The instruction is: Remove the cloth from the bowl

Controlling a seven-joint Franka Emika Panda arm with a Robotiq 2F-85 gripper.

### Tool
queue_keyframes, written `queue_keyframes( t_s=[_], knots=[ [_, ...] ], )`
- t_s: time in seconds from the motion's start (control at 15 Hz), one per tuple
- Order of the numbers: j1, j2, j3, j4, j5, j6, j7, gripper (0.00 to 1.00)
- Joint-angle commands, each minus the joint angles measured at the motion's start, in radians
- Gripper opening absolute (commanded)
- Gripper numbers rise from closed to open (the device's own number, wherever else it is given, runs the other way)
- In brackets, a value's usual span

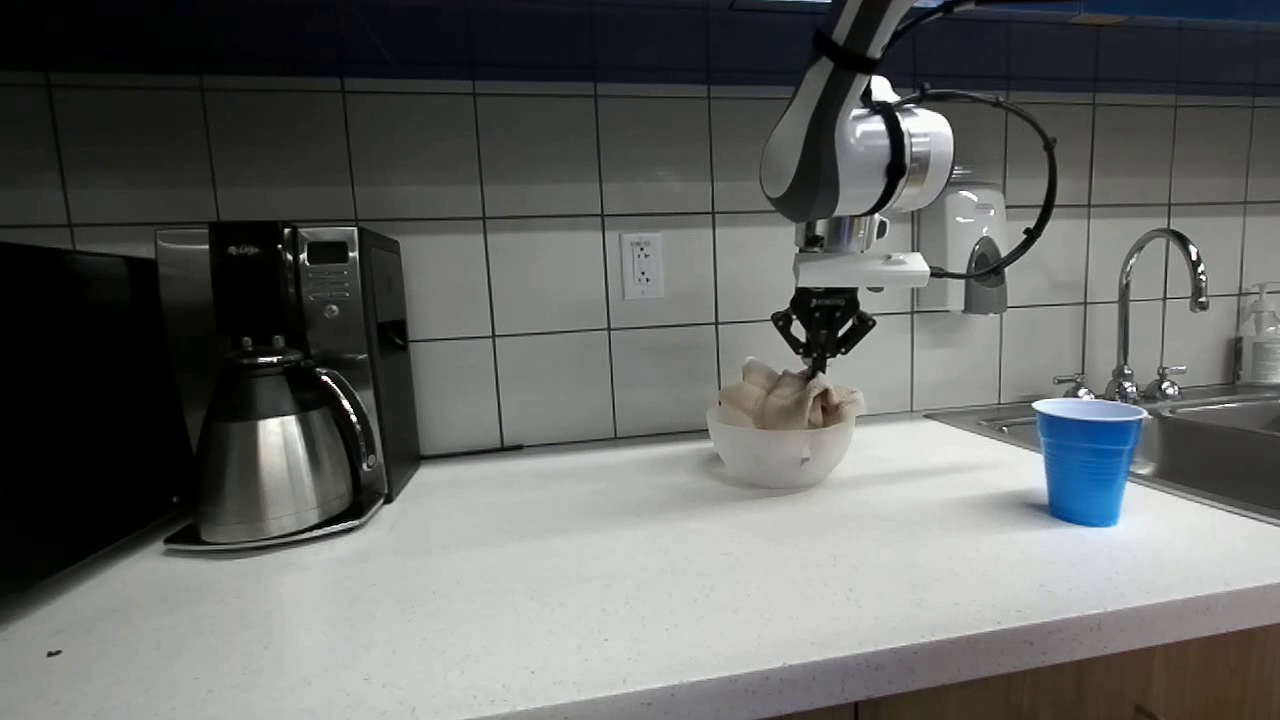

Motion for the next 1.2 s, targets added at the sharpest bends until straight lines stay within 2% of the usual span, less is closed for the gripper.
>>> queue_keyframes(
  t_s=[0.0, 0.53, 1.13],
  knots=[
    [-0.010, -0.136, 0.000, -0.121, -0.036, -0.014, 0.017, 0.01],
    [-0.044, -0.326, 0.018, -0.257, -0.064, 0.012, 0.011, 0.01],
    [-0.057, -0.548, 0.053, -0.466, -0.023, -0.042, -0.033, 0.01]
  ],
)
